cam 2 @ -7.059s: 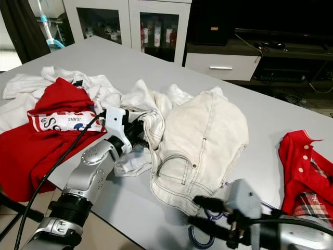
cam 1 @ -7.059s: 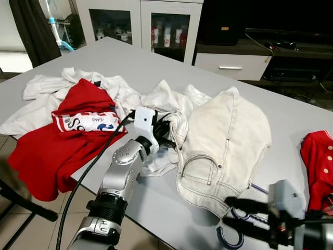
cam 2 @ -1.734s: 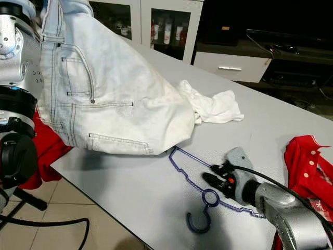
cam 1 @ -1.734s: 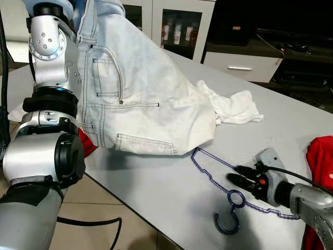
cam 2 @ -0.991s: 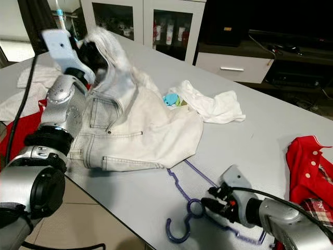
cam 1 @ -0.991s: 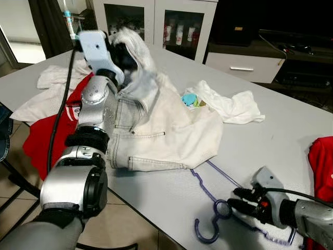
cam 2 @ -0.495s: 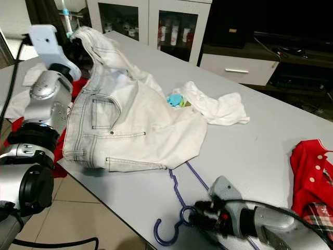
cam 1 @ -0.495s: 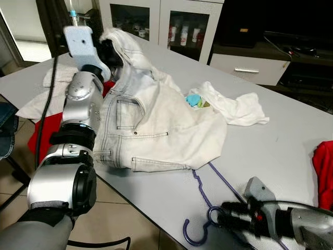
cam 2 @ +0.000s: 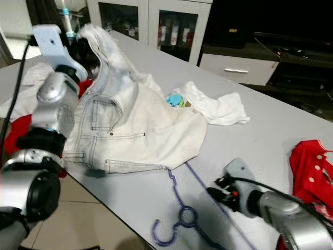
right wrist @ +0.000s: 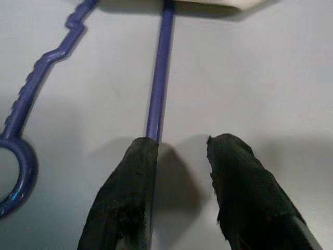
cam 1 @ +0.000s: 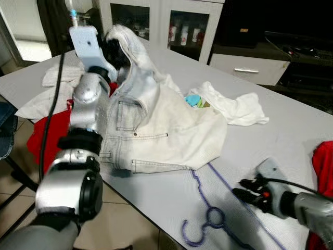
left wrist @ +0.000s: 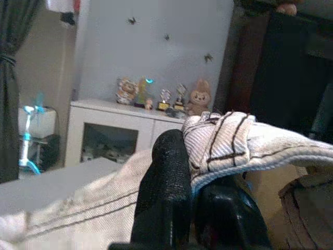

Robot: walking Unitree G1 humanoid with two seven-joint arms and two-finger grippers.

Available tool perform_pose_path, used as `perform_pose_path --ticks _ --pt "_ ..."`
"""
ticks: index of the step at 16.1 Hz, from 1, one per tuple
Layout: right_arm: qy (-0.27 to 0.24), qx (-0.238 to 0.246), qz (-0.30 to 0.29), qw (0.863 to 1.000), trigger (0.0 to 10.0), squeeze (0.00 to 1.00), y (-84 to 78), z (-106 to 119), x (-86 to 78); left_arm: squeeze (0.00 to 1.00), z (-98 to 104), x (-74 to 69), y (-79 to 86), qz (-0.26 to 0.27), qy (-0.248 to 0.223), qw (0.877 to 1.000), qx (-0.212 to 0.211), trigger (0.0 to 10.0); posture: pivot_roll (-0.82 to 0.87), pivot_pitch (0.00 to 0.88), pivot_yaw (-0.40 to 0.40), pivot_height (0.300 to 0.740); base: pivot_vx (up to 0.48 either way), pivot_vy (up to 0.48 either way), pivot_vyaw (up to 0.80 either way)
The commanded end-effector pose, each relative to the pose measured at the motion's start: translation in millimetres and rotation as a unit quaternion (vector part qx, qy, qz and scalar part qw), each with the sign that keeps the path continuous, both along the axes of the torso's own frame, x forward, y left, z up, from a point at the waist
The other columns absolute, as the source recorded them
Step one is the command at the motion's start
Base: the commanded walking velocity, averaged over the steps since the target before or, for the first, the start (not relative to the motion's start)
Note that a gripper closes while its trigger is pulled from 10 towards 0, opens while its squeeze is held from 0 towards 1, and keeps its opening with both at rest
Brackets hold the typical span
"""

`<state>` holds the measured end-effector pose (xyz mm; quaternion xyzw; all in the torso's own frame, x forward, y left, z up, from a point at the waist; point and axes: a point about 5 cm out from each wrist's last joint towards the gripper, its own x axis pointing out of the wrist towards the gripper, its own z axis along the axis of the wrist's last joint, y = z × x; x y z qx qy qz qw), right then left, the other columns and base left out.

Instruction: Hang hanger

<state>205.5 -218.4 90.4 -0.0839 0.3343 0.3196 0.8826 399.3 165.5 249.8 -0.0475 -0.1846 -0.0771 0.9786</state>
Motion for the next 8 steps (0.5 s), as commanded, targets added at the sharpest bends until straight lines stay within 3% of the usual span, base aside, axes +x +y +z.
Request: perform_pose_path --ticks 1,8 --pt "0.008 0.003 0.013 1.0 10.0 0.0 5.2 -2.3 -3.5 0.0 4.7 -0.9 -6.2 -0.011 -0.009 1.0 0.012 10.0 -0.1 0.0 -0.052 0.74 0.0 0.0 0.0" --pt "0.035 0.03 0.052 0.998 10.0 0.0 13.3 -4.0 -11.8 0.0 4.1 -3.5 -5.7 -0.007 -0.006 1.0 0.01 10.0 -0.08 0.0 -0.051 0.74 0.0 0.0 0.0"
